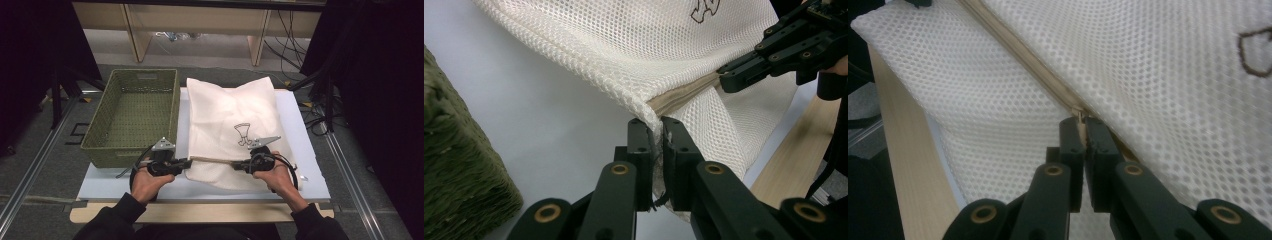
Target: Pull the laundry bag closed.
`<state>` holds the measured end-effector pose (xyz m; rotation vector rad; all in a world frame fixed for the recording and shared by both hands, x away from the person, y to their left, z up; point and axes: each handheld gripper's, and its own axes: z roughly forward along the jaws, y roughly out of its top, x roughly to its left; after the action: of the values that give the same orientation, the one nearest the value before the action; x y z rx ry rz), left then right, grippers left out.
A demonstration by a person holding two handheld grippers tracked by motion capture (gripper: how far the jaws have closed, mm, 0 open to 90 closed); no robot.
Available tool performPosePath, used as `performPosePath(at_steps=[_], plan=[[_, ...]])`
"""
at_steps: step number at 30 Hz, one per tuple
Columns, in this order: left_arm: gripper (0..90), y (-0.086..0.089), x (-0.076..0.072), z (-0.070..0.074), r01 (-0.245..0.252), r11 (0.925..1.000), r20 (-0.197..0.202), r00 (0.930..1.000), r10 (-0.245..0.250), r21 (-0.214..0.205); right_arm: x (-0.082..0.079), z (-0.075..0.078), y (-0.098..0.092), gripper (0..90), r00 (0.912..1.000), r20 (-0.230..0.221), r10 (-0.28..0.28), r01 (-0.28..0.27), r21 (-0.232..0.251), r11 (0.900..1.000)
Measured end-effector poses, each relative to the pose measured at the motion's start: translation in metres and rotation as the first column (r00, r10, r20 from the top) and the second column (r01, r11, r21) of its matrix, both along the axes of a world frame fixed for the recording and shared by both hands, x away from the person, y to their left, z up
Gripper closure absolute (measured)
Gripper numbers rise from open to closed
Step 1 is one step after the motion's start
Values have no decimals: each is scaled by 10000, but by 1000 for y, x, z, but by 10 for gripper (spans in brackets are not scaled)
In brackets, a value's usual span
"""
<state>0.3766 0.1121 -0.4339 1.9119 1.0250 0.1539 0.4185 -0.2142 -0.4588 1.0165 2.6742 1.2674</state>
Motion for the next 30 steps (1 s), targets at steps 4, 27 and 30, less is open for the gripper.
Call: performPosePath(at_steps=[4, 27, 30], plan=[[831, 1, 0, 0, -7, 10000, 4, 10000, 7, 27, -1, 0, -9, 883, 9998, 182, -123, 123, -29, 9999], [831, 2, 0, -3, 7, 9999, 52, 10000, -8, 146, -6, 1, -55, 883, 9955, 455, -834, 846, -256, 9961], [831, 2, 1, -3, 119, 9998, 11, 9999, -119, 175, -7, 2, -60, 883, 9952, 229, -950, 954, -199, 9952]])
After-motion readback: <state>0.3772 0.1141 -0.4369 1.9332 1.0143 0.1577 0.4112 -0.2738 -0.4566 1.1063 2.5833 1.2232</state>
